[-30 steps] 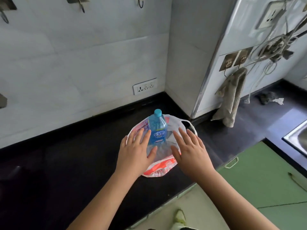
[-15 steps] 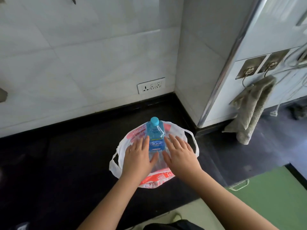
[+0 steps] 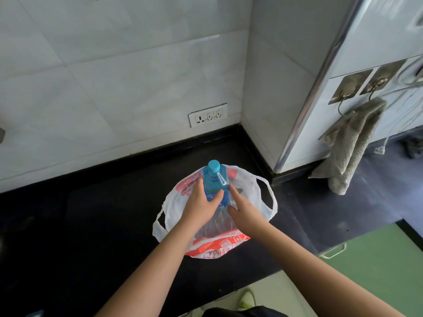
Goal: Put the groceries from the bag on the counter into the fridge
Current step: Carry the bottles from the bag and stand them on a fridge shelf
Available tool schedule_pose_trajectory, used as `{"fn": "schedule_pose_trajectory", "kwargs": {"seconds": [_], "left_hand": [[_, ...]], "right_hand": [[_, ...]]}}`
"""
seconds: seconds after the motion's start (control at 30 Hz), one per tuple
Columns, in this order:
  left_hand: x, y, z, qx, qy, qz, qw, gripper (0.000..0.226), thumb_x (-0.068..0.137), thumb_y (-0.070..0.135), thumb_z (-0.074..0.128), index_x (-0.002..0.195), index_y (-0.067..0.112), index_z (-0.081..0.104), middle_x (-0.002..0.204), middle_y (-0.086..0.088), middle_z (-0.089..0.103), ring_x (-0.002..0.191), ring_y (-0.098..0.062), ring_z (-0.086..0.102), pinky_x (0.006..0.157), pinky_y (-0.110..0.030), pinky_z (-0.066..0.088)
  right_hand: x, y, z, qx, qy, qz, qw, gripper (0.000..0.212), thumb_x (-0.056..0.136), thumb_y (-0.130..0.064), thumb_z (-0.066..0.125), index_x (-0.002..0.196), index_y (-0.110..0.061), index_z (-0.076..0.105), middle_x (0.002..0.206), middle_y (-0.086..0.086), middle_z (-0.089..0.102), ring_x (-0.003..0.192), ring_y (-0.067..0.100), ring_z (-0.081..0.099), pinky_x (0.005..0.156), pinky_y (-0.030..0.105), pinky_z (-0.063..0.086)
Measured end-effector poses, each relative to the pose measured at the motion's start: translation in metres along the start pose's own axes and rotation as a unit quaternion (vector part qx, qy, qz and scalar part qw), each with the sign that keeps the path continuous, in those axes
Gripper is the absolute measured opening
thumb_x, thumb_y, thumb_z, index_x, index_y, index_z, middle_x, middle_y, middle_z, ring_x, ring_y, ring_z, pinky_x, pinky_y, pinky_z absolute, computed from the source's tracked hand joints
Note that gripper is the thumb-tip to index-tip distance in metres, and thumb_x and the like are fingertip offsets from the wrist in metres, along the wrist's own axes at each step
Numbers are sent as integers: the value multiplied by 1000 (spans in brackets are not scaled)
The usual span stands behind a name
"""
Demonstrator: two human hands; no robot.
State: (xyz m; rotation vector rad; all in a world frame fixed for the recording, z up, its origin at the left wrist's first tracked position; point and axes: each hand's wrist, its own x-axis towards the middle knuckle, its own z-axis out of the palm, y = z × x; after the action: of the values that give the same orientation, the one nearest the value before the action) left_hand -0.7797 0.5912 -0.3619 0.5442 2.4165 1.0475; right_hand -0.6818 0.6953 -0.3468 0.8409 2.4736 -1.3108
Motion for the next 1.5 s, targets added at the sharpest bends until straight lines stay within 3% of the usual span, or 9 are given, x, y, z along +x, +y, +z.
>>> {"fn": "schedule_pose_trajectory", "kwargs": {"seconds": [0.13, 0.23, 0.3, 0.47, 0.6, 0.93, 1.1, 1.3, 1.5], "left_hand": [[7, 1, -1, -9, 13, 14, 1000, 76, 89, 46, 65, 152, 28, 26, 149, 2, 44, 133, -19, 49, 84, -22, 47], [10, 7, -3, -9, 15, 6, 1000, 76, 87, 45, 69, 149, 25, 29, 149, 1, 44, 135, -21, 46, 93, -29, 49], [13, 11, -3, -9, 22, 1, 1000, 76, 86, 43, 71, 148, 23, 31, 148, -1, 45, 135, -21, 47, 95, -30, 49], [19, 7, 7, -12, 38, 5, 999, 85, 77, 35, 83, 143, 22, 31, 143, -1, 45, 131, -20, 47, 90, -25, 43], [24, -3, 14, -22, 58, 2, 998, 87, 73, 32, 86, 142, 21, 33, 141, -1, 47, 130, -20, 48, 92, -27, 45], [19, -11, 12, -19, 98, 19, 995, 75, 67, 37, 89, 130, 23, 51, 128, 3, 62, 119, -18, 60, 90, -33, 56], [4, 1, -12, -46, 99, 49, 993, 69, 68, 37, 88, 125, 25, 52, 121, 7, 64, 107, -9, 61, 78, -21, 54], [-20, 21, -54, -99, 74, 100, 987, 70, 66, 34, 89, 126, 27, 54, 118, 10, 64, 109, -9, 63, 90, -37, 57], [-42, 36, -91, -115, 32, 168, 979, 67, 67, 33, 89, 125, 26, 56, 116, 12, 67, 108, -3, 64, 84, -29, 59]], "right_hand": [[1, 9, 8, 62, -34, 30, 997, 67, 101, -16, 37, 148, -52, 7, 103, -3, 59, 60, 7, 51, 52, 17, 45], [-3, 12, 14, 101, -53, 26, 993, 70, 99, -11, 34, 147, -54, 9, 121, -2, 55, 92, 19, 65, 75, 25, 59], [-7, 13, 18, 125, -70, 23, 989, 71, 99, -10, 34, 145, -58, 11, 124, -8, 49, 115, 27, 59, 89, 37, 56], [-11, 21, 19, 150, -75, 15, 986, 68, 97, -7, 31, 148, -50, 18, 143, -15, 40, 118, 18, 56, 100, 33, 47], [-15, 37, 14, 198, -39, 42, 979, 60, 99, -3, 30, 149, -37, 28, 156, -7, 29, 145, 22, 26, 112, 39, 31], [-16, 57, 6, 316, -13, 75, 946, 43, 102, -17, 35, 143, -28, 40, 148, -4, 44, 136, 20, 42, 112, 39, 34], [-9, 59, 4, 435, 2, 107, 894, 34, 104, -27, 39, 136, -19, 47, 135, 1, 54, 122, 22, 55, 106, 38, 42], [-7, 53, 6, 529, 20, 120, 840, 36, 102, -33, 43, 130, -15, 54, 124, 3, 63, 109, 24, 64, 102, 39, 46], [-13, 26, 9, 588, -10, 107, 802, 38, 102, -37, 40, 126, -13, 57, 125, 10, 63, 113, 29, 62, 103, 42, 46]]}}
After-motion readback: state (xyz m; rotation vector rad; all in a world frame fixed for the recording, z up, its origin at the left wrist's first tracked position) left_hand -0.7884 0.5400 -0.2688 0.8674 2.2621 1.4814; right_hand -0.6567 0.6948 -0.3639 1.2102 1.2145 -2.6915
